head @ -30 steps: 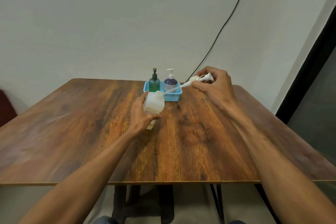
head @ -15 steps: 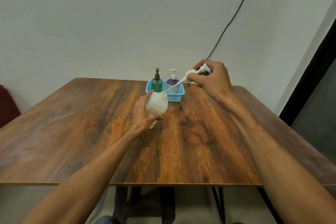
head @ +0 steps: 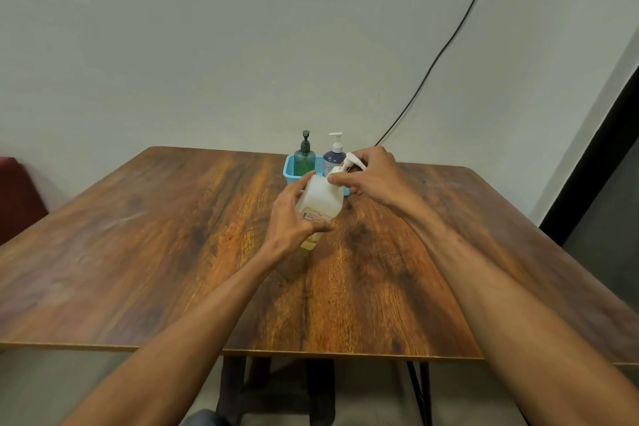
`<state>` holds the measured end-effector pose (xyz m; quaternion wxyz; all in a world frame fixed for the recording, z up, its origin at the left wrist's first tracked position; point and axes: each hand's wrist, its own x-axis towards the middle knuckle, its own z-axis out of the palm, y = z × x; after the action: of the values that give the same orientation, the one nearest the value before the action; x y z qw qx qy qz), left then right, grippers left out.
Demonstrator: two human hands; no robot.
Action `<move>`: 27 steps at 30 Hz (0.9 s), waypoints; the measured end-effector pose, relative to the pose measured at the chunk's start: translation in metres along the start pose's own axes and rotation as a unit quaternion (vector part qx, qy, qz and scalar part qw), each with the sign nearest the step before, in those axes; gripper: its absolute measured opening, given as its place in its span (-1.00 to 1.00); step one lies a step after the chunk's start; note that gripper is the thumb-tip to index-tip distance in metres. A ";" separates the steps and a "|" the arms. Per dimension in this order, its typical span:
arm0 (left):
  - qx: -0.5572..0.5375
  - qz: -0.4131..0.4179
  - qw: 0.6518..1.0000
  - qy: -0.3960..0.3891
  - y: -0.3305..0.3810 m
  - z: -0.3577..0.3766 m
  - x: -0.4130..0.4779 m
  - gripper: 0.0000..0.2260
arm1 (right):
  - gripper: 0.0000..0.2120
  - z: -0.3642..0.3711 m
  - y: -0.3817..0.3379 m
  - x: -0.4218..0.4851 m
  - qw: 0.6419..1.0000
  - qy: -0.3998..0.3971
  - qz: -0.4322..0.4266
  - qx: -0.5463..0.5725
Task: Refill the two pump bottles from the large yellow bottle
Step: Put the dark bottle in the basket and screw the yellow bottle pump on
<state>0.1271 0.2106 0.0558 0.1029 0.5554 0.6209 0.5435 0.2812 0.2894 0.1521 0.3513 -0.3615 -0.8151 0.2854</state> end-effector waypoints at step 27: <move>-0.061 -0.025 0.996 -0.055 -0.020 0.019 -0.012 -0.04 | -0.51 0.014 0.031 -0.016 0.993 -0.042 0.005 0.113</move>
<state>0.1337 0.2152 0.0269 0.1840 0.5619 0.5938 0.5458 0.2903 0.2915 0.1150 0.3538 -0.3116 -0.7898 0.3923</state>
